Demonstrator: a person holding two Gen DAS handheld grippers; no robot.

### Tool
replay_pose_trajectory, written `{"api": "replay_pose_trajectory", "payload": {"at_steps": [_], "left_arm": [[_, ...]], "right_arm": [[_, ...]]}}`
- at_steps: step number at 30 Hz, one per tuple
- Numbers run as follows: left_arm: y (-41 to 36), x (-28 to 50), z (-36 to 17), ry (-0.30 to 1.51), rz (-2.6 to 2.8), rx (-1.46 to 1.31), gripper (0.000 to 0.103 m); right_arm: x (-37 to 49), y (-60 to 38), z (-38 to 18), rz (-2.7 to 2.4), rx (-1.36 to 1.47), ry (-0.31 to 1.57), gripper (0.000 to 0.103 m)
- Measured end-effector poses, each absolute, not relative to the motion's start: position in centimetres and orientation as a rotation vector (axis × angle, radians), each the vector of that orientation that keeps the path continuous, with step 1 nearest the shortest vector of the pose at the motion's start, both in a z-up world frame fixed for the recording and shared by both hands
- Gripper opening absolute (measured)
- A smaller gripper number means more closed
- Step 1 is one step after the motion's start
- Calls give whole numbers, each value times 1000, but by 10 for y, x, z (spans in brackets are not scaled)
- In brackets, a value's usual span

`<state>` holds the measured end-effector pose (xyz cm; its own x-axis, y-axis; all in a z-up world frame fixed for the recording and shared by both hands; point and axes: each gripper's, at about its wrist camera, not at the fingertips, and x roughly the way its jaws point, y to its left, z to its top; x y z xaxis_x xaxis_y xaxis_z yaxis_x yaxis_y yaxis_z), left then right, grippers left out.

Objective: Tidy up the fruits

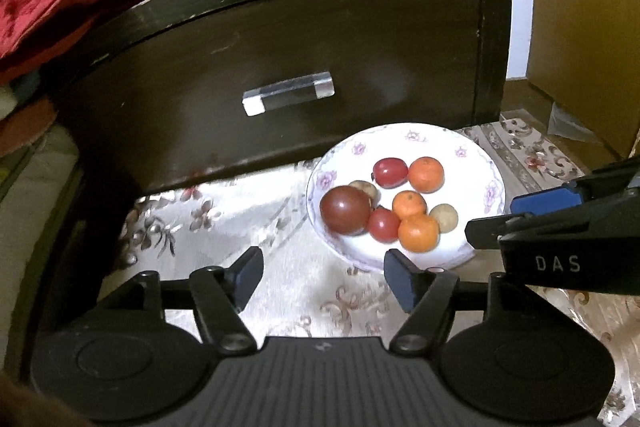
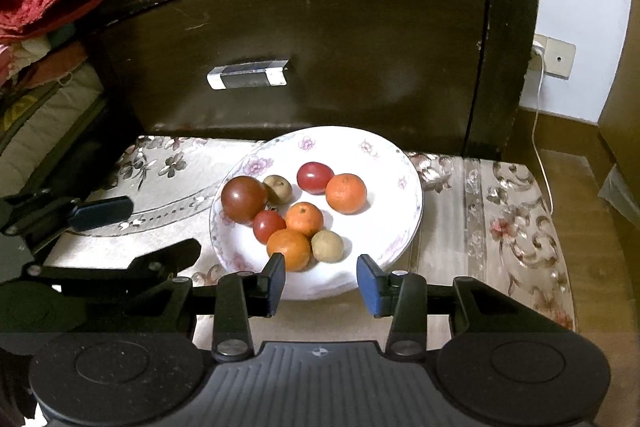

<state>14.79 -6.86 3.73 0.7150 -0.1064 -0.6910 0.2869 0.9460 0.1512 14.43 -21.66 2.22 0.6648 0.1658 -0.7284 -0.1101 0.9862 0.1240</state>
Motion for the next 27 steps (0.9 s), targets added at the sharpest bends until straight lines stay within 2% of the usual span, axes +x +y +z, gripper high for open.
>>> {"api": "replay_pose_trajectory", "payload": {"at_steps": [16, 27], "left_arm": [[-50, 112, 36, 758, -135, 182, 102], [-39, 89, 34, 777, -123, 117, 103]], "right_arm": [[112, -212, 27, 148, 84, 840, 38], [87, -207, 31, 159, 75, 838, 38]]}}
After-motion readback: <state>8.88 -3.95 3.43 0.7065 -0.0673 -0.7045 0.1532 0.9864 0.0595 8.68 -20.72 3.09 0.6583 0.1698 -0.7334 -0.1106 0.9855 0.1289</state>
